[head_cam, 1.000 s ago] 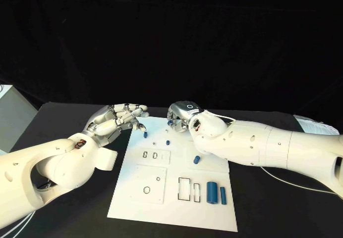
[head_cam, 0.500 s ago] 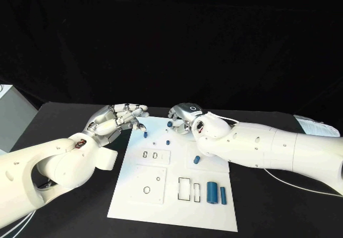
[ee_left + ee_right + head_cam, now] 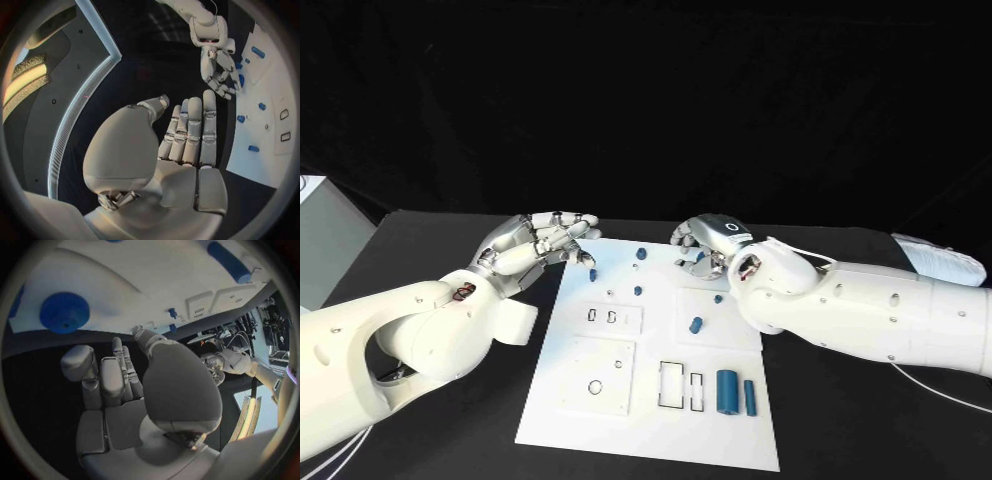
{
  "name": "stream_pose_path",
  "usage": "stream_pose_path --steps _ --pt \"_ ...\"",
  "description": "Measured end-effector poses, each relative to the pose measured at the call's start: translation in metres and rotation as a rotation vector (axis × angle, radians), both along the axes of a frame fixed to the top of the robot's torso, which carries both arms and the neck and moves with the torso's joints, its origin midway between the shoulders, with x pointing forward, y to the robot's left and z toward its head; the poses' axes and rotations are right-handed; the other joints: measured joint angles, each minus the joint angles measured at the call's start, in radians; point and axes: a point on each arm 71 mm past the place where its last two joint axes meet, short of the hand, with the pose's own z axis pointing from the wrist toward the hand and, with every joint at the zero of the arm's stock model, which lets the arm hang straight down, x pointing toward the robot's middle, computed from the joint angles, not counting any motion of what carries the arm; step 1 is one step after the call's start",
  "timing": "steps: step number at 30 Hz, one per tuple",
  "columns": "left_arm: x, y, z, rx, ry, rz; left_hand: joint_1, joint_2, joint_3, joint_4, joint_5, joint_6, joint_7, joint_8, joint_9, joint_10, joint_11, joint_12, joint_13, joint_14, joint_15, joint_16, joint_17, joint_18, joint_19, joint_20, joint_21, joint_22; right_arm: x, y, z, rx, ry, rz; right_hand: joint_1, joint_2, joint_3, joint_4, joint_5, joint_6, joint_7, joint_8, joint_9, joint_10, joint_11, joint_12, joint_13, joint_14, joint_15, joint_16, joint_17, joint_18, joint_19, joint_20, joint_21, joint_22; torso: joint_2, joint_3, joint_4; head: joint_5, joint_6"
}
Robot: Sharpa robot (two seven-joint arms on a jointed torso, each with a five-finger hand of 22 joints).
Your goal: Assemble the parts on the task board
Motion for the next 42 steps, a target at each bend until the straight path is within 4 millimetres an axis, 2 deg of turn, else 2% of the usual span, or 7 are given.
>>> stream_pose_path --steps 3,7,10,14,24,33,42 --pt "0.000 0.001 0.000 0.001 0.000 0.002 0.000 0.000 0.000 0.000 0.000 0.000 0.000 0.000 0.000 0.000 0.000 0.000 0.000 0.000 0.000 0.000 0.000 0.000 0.000 0.000 0.000 0.000 -0.006 -0.020 0.003 0.027 -0.008 -0.030 0.014 -0.015 0.009 -0.004 0.000 0.031 -0.016 0.007 0.003 0.091 -0.023 0.088 0.053 0.003 -0.019 0.023 0.036 0.000 0.017 -0.017 0.034 0.043 0.000 0.0030 -0.0054 0.003 0.004" --pt "0.001 0.002 0.000 0.002 0.000 0.006 0.000 0.000 0.000 0.000 0.000 0.000 0.000 0.000 0.000 0.000 0.000 0.000 0.000 0.000 0.000 0.000 0.000 0.000 0.000 0.000 0.000 0.000 -0.011 -0.047 0.004 0.066 -0.002 -0.078 -0.012 -0.054 -0.026 0.027 0.002 0.047 -0.030 0.006 0.003 0.076 -0.047 0.371 0.308 0.003 -0.032 0.074 0.113 0.000 0.053 -0.028 0.102 0.133 0.000 0.0073 -0.0123 0.002 0.008" --pt "0.002 0.002 -0.001 0.003 0.000 0.007 0.000 0.000 0.000 0.000 0.000 0.000 0.000 0.000 0.000 0.000 0.000 0.000 0.000 0.000 0.000 0.000 0.000 0.000 0.000 0.000 0.000 0.000 -0.011 -0.065 0.004 0.096 0.015 -0.117 -0.035 -0.054 -0.092 0.062 0.041 0.047 -0.029 0.003 0.007 0.125 -0.035 0.818 0.791 0.003 -0.032 0.140 0.232 -0.016 0.083 -0.024 0.168 0.217 0.000 0.0099 -0.0151 0.003 0.009" --pt "0.002 0.003 -0.001 0.004 0.000 0.010 0.000 0.000 0.000 0.000 0.000 0.000 0.000 0.004 0.001 0.000 0.000 0.000 0.000 0.000 0.000 0.004 0.000 0.000 0.000 0.000 0.000 0.001 -0.010 -0.076 0.003 0.124 0.036 -0.142 -0.018 -0.029 -0.190 0.111 0.060 0.025 -0.015 0.003 0.014 0.210 -0.028 1.122 1.121 0.005 -0.026 0.195 0.303 -0.031 0.098 -0.012 0.220 0.278 0.000 0.0119 -0.0158 0.004 0.009" --pt "0.004 0.003 -0.001 0.004 0.000 0.012 0.000 0.000 0.000 0.000 0.000 0.000 0.000 0.004 0.001 0.000 0.000 0.000 0.001 0.000 0.000 0.004 0.000 0.000 0.000 0.000 0.000 0.002 -0.003 -0.082 -0.004 0.129 0.088 -0.164 -0.001 0.000 -0.280 0.130 0.066 0.002 0.001 -0.003 0.015 0.297 -0.015 1.286 1.160 0.003 -0.010 0.258 0.306 -0.047 0.104 -0.008 0.296 0.285 0.003 0.0106 -0.0144 0.000 0.005" --pt "0.004 0.003 -0.001 0.005 0.000 0.013 0.000 0.000 0.000 0.000 0.000 0.000 0.000 0.004 0.002 0.000 0.000 0.000 0.002 0.000 0.000 0.004 0.000 0.000 0.000 0.000 0.000 0.003 0.001 -0.074 -0.009 0.128 0.141 -0.156 -0.002 0.013 -0.286 0.129 0.066 0.001 0.002 -0.003 0.016 0.297 -0.015 1.314 1.160 0.003 -0.010 0.270 0.306 -0.058 0.108 -0.004 0.326 0.285 0.003 0.0101 -0.0104 -0.002 0.000" --pt "0.005 0.003 -0.002 0.006 0.001 0.014 0.000 0.000 0.003 0.003 0.000 0.000 0.000 0.004 0.002 0.000 0.000 0.000 0.002 0.000 0.000 0.004 0.000 0.000 0.000 0.000 0.004 0.003 0.002 -0.064 -0.012 0.131 0.181 -0.142 0.002 0.022 -0.289 0.127 0.066 0.000 0.002 -0.003 0.017 0.298 -0.013 1.319 1.160 0.003 -0.010 0.271 0.306 -0.058 0.108 -0.004 0.338 0.284 0.003 0.0112 -0.0117 0.000 -0.005"
